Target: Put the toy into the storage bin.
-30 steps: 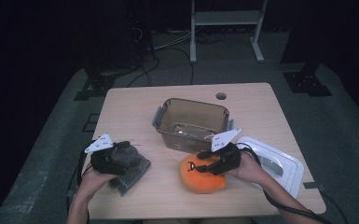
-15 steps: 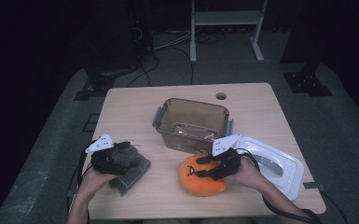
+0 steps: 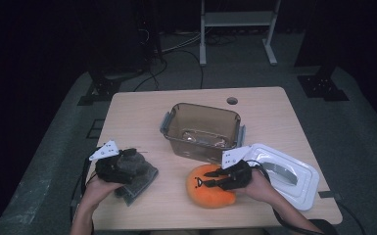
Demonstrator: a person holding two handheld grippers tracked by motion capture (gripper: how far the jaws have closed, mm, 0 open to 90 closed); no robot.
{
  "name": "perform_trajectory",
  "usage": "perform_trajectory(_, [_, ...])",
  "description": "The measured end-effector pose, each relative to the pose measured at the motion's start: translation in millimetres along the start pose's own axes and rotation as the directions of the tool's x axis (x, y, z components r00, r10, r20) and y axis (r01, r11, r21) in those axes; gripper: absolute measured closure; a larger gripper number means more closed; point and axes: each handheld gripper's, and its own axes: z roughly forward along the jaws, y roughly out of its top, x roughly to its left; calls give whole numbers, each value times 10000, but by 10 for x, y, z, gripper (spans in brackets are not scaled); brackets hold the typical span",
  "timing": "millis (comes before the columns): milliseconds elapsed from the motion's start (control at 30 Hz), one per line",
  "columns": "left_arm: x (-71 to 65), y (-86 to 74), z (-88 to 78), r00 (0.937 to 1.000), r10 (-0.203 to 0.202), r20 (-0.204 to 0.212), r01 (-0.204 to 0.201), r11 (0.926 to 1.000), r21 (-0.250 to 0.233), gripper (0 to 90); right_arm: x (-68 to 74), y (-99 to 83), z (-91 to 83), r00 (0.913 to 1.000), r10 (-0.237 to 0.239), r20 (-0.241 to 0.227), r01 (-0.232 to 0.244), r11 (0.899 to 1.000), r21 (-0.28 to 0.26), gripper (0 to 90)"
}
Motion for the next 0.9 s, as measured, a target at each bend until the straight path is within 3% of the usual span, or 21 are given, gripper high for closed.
perform_trajectory(67, [1,0,-2,10000,-13,1,13,10000,-27,100,5,9,-11,9999,82,118,-82,10000,-26,743])
perform_trajectory(167, [1,-2,-6,10000,5,1,-5,10000,-21,100,-15,25,-24,9986,522,-67,-523,9985,-162,769])
perform_trajectory(533, [17,-7,-24,10000,-38,-28,38,10000,-73,100,-66,111,-109,9956,932,134,-927,9951,-352,819])
perform_trajectory(900, [28,-8,-51,10000,-61,-53,60,9999,-154,100,-54,183,-83,9911,1271,-408,-1286,9910,-365,820])
